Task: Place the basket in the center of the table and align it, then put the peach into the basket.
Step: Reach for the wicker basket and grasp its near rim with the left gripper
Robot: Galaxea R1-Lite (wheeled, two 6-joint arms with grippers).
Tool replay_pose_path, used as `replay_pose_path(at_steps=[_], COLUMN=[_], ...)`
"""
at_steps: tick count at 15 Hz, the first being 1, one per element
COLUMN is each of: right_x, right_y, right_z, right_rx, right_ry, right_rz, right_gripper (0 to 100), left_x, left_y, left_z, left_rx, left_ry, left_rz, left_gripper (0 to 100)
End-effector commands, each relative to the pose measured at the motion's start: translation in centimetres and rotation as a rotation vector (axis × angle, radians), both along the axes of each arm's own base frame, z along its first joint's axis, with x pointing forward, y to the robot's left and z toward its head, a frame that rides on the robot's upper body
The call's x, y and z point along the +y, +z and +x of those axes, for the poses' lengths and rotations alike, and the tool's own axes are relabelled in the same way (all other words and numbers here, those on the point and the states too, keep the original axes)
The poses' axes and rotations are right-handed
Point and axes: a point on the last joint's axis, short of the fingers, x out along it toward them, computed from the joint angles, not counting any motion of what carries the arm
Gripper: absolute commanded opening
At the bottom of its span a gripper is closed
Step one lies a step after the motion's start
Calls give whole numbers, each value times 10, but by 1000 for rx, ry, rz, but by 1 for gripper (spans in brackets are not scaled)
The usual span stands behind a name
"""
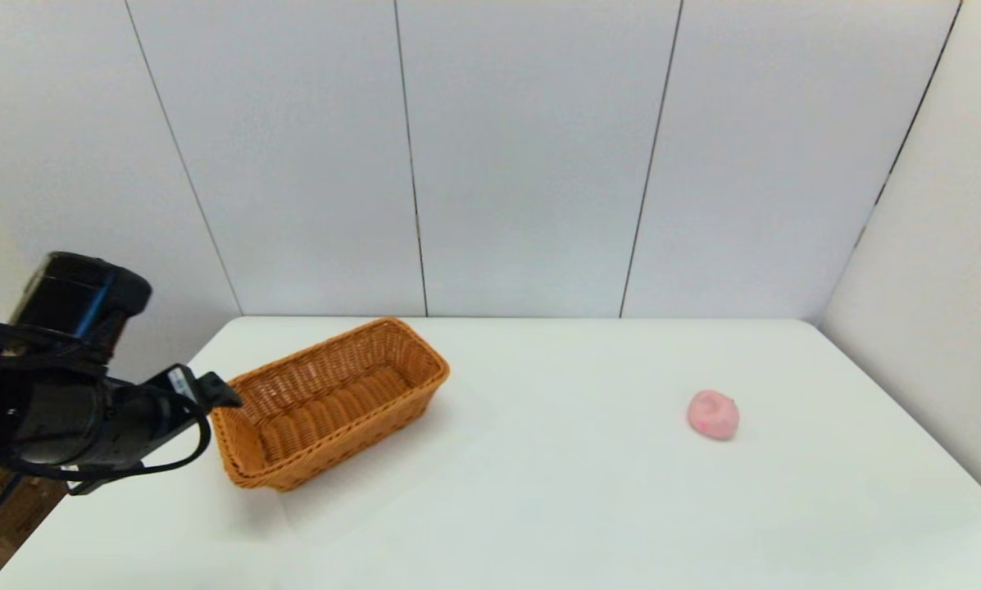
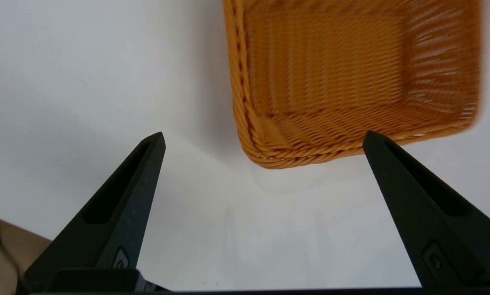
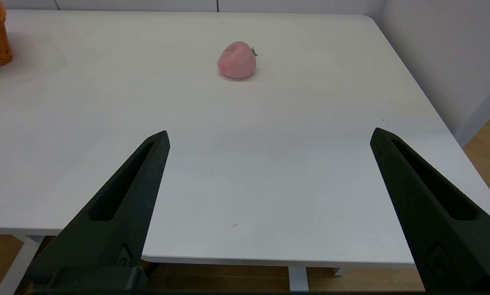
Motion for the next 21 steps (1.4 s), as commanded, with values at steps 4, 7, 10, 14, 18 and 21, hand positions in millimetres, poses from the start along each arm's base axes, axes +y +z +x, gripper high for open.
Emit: replay_pose_path(at_steps=[4, 7, 10, 14, 18, 21], right_x=[0, 0, 0, 0, 0, 0], right_y=[0, 0, 0, 0, 0, 0], right_z=[0, 0, 0, 0, 0, 0], right_rx=[1, 0, 0, 0, 0, 1], right_ry=[-2, -4, -5, -5, -5, -5], right_rz=[1, 6, 5, 5, 5, 4], right_gripper=[100, 100, 100, 100, 100, 100], left_x=[3, 12, 19, 25, 38, 39], left_y=[-59, -66, -73, -87, -112, -122], left_z=[39, 54, 78, 98, 113, 114], left_rx=[269, 283, 282, 287, 334, 367], left_ry=[62, 92, 109, 128, 152, 148], left_rz=[-104, -125, -145, -150, -191, -193], left_gripper=[100, 100, 100, 100, 100, 0])
